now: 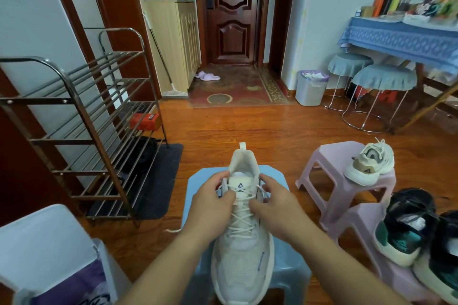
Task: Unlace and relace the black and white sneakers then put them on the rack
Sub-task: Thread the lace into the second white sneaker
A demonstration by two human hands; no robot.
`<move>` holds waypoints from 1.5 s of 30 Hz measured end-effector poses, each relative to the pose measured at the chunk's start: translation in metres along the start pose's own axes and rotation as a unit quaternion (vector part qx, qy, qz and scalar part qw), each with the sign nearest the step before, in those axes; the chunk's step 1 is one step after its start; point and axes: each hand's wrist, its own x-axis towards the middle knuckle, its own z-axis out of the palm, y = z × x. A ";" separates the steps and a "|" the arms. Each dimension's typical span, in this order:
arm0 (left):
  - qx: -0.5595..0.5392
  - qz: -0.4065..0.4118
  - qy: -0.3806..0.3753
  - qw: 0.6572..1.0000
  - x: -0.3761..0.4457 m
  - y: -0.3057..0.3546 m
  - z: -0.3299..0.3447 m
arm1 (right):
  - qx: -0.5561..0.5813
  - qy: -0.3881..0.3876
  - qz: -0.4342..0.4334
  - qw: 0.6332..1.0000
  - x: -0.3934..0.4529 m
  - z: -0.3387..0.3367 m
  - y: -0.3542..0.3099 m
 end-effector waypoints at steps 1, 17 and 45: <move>0.004 0.004 -0.008 1.000 0.000 0.000 -0.001 | 0.000 -0.004 -0.002 1.000 0.000 -0.002 -0.001; 0.345 0.080 0.183 0.917 -0.014 -0.010 -0.046 | -0.243 0.214 -0.096 0.941 0.000 -0.031 0.006; 0.086 0.157 0.075 0.981 0.015 -0.015 -0.011 | -0.068 0.112 -0.060 0.990 0.018 0.020 -0.004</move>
